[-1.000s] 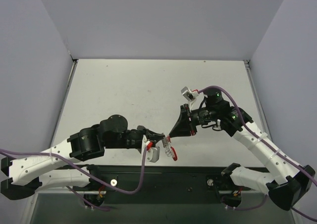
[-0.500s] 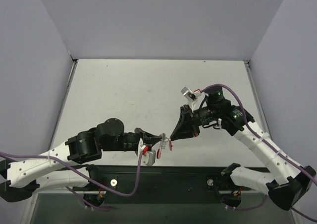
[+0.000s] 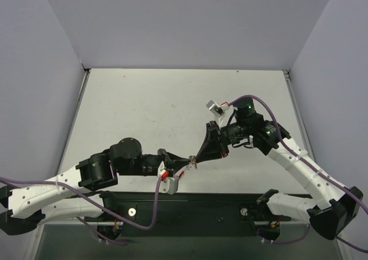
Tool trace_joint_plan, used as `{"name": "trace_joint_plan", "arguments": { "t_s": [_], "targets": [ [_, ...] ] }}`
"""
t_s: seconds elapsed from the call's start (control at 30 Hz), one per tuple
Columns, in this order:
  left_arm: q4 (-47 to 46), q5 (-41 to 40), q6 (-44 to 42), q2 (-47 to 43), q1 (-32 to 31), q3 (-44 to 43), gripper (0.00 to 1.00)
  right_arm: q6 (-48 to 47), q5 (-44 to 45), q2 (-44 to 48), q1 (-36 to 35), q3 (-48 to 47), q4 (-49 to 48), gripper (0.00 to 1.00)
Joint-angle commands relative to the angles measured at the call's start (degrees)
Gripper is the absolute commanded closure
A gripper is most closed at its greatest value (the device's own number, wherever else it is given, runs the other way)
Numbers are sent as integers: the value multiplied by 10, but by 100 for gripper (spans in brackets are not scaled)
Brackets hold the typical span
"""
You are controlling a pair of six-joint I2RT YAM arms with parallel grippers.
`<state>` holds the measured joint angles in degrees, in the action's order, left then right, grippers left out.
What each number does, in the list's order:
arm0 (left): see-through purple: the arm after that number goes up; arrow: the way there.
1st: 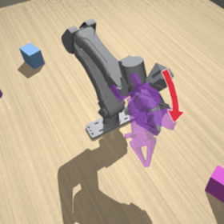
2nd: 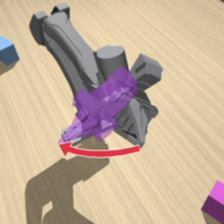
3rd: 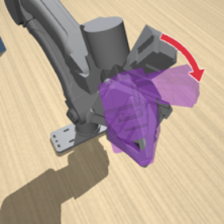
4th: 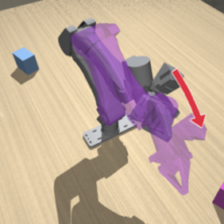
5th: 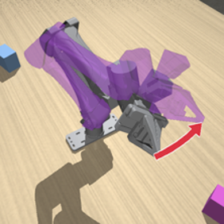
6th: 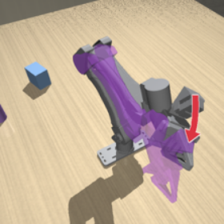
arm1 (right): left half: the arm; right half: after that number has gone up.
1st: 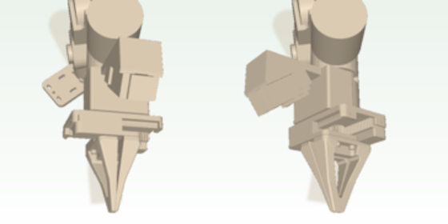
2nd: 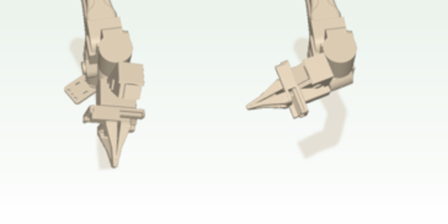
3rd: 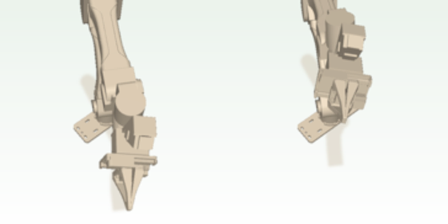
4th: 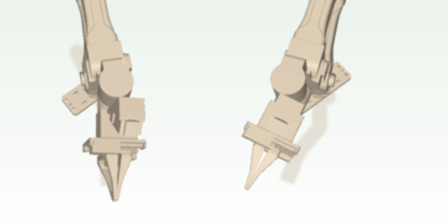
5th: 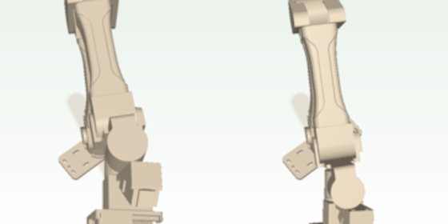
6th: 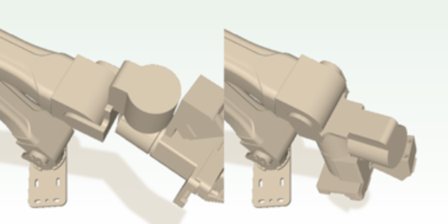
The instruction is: Put the keys on the keyring
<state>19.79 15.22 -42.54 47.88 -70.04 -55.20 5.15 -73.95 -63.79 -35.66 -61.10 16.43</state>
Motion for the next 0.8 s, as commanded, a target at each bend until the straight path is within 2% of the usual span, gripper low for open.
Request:
{"name": "trace_joint_plan", "arguments": {
  "t_s": [0.0, 0.2, 0.77],
  "targets": [
    [-48, 18, 7, -1, 2, -3, 100, 10, -19, -7, -10, -22, -44, 100],
    [-53, 19, 12, 2, 4, 2, 100, 43, -15, -7, -23, -14, -88, 100],
    [-56, -15, 7, -11, 4, 14, 100, 58, -22, -9, -27, -12, -96, 100]
  ]
}}
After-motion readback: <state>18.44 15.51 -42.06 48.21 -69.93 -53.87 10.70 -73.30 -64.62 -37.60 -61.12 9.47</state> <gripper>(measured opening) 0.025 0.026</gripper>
